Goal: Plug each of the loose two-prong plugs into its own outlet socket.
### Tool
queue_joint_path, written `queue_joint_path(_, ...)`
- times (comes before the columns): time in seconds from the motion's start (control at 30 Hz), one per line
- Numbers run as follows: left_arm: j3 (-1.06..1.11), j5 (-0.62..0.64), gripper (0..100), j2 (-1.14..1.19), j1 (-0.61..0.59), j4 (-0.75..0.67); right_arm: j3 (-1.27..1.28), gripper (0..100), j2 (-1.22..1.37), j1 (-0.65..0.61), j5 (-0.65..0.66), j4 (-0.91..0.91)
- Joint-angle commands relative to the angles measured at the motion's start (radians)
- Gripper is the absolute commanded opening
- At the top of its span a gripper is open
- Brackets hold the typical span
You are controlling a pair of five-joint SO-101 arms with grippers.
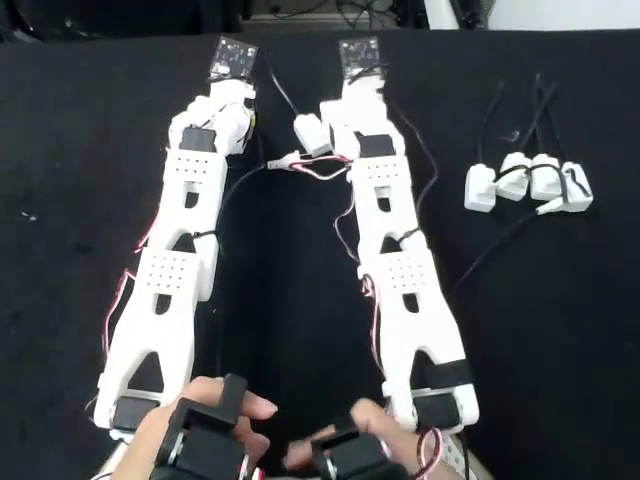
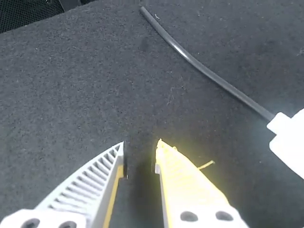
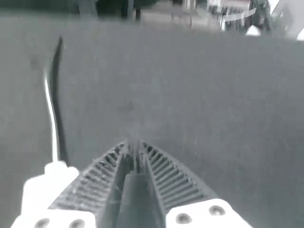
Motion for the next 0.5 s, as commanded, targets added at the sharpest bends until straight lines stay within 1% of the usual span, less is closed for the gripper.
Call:
queue_joint_path(0.0, -0.051, 0.014, 12, -0.101, 0.018, 0.008, -0.050, 1.1, -0.024, -0.008, 0.054, 0.137)
queue_joint_path(0.13, -0.051, 0.052, 12, -0.100, 0.018, 0.012, -0.050, 1.2, -0.036, -0.009, 0.058, 0.226)
queue_joint_path(0.2, -0.053, 0.060, 12, -0.100, 0.018, 0.040, -0.051, 1.2, -0.048, -0.009, 0.068, 0.284)
queue_joint_path(0.3, -0.053, 0.095, 12, -0.101, 0.022, 0.101, -0.053, 1.1, -0.085, -0.005, 0.172, 0.387)
queue_joint_path(0.37, -0.053, 0.104, 12, -0.109, 0.022, 0.157, -0.054, 1.1, -0.119, 0.000, 0.216, 0.457)
queue_joint_path(0.4, -0.054, 0.104, 11, -0.112, 0.022, 0.184, -0.054, 1.1, -0.137, 0.009, 0.219, 0.502)
queue_joint_path(0.47, -0.056, 0.104, 11, -0.112, 0.024, 0.218, -0.054, 1.1, -0.173, 0.015, 0.175, 0.592)
